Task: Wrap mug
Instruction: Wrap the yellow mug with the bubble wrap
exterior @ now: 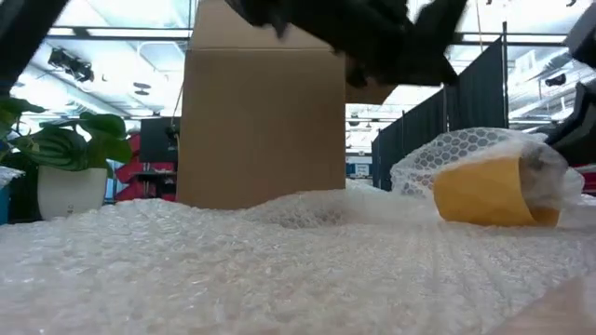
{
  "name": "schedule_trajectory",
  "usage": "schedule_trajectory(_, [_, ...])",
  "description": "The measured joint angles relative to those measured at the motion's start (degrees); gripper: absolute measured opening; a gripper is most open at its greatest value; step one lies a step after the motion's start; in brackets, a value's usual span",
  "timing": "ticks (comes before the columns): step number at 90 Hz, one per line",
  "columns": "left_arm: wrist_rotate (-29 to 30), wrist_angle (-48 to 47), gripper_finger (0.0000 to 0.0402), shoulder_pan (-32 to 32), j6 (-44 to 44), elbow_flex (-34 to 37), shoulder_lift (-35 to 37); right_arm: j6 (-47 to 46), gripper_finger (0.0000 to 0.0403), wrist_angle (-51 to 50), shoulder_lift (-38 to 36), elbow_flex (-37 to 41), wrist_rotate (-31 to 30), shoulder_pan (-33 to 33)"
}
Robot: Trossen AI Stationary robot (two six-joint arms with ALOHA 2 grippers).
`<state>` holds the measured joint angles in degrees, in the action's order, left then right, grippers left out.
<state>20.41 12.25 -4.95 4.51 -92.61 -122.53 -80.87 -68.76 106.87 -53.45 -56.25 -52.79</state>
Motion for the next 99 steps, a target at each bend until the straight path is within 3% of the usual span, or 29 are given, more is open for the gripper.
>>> schedule_trajectory(23, [-3.9,-9.5,0.0099,4.2,-0.5,-10.5,-8.3,0.1,0.0,5.8,0.0,3.8,-3.4,2.3])
schedule_trajectory(59, [-5.5,-11.3,0.0099,4.1,-0.5,-10.3,-9.3,9.5,0.0,20.4,0.0,8.8,-12.4,10.4])
schedule_trajectory(99, [-5.7,-14.0,0.0099,4.1,-0.4,-10.4,-9.1,9.2,0.0,20.1,-0.2,6.6,-9.3,7.7])
